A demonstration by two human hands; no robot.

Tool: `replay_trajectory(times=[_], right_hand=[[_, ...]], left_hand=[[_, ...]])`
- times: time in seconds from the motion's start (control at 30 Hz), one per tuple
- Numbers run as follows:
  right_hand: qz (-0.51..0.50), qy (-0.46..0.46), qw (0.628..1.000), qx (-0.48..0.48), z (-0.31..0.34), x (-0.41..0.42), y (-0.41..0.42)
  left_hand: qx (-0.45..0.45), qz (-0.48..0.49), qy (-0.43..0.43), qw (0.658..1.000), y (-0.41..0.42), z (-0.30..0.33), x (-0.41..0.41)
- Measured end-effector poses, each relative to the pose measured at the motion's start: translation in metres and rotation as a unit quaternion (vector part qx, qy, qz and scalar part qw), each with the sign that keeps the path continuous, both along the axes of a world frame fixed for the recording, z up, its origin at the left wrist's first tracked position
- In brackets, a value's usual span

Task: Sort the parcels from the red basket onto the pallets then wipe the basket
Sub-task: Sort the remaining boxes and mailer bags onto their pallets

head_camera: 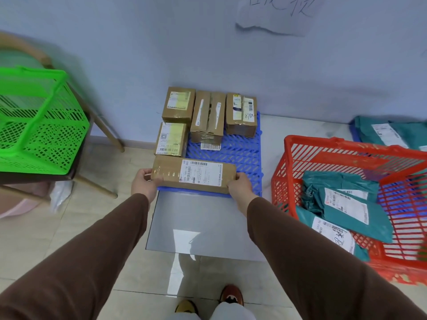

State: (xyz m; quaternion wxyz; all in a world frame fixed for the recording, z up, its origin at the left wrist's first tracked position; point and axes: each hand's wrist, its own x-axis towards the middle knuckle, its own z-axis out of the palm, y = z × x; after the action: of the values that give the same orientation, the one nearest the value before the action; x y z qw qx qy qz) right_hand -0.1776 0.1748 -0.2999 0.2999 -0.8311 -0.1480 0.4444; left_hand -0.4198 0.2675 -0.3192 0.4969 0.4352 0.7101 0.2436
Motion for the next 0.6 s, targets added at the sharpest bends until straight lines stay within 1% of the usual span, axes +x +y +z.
replay_trajectory(times=[0.2,0.3,0.43,0.5,0.6], right_hand=[[0.001,0.013,1.000,0.008,0.005,0.000,0.000],[0.006,0.016,1.000,0.023,0.025,0.000,-0.003],[-0.007,0.031,0.997,0.076,0.062,-0.002,-0.014],[-0.004,0.029,0.994,0.104,0.085,-0.002,-0.021],[0.020,-0.002,0.989,0.147,0.122,0.000,-0.034]], left_hand=[[-0.013,-0.019,0.011,1.000,-0.003,0.002,-0.001],[0.009,-0.035,0.049,0.998,-0.009,0.016,0.002],[0.056,-0.060,0.095,0.992,-0.022,0.057,0.015],[0.072,-0.079,0.082,0.991,-0.029,0.081,0.024],[0.086,-0.110,0.045,0.989,-0.039,0.117,0.040]])
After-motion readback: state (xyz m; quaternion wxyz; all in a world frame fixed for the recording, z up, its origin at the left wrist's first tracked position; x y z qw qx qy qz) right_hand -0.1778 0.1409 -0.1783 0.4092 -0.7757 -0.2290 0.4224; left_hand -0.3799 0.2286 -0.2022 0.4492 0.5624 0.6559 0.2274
